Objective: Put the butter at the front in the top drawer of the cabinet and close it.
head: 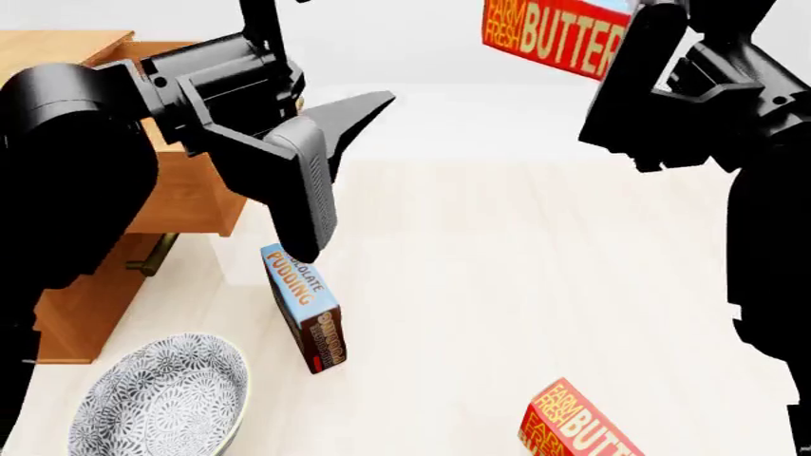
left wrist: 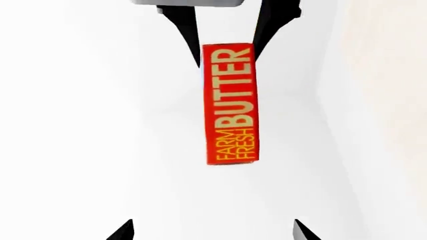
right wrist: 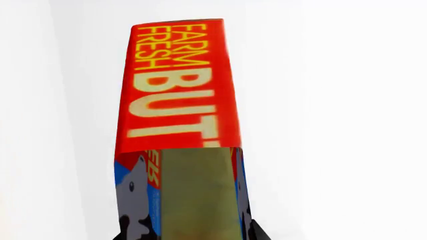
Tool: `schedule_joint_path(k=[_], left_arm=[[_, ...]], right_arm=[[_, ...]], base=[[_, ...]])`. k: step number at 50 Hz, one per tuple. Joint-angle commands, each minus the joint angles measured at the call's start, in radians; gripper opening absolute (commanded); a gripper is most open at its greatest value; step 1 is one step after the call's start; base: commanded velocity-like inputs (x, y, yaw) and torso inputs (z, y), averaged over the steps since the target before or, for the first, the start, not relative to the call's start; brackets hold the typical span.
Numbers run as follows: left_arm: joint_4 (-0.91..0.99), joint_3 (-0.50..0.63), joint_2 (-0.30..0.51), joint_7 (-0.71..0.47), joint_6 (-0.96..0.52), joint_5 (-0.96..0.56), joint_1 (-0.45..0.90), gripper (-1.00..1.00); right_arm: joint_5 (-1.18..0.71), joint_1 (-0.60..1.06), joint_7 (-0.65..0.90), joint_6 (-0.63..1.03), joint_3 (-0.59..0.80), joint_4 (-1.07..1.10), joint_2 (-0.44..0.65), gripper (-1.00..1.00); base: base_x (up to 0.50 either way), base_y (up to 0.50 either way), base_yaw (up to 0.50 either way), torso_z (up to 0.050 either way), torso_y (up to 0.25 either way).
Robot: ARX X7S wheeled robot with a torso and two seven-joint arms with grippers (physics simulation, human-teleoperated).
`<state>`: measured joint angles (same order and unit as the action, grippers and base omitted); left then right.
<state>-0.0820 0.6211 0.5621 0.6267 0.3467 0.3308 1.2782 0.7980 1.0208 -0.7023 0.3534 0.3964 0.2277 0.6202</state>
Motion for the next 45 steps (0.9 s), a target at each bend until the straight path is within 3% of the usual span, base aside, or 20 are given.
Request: schedule_joint_path(k=[1, 45], left_arm=[[0.014, 0.027, -0.001, 0.001, 0.007, 0.004, -0.042, 1.00], [-0.075, 0.061, -0.061, -0.081, 0.045, 0.009, -0.089, 1.00]], right_arm=[[0.057, -0.010, 0.015, -0.032, -0.003, 0.035, 0.007, -1.00], [-0.001, -0.092, -0.018, -0.035, 0.009, 0.106, 0.004, -1.00]], base=[[0.00, 0.00, 0.00, 0.000, 0.000], [0.00, 0.00, 0.00, 0.000, 0.001]])
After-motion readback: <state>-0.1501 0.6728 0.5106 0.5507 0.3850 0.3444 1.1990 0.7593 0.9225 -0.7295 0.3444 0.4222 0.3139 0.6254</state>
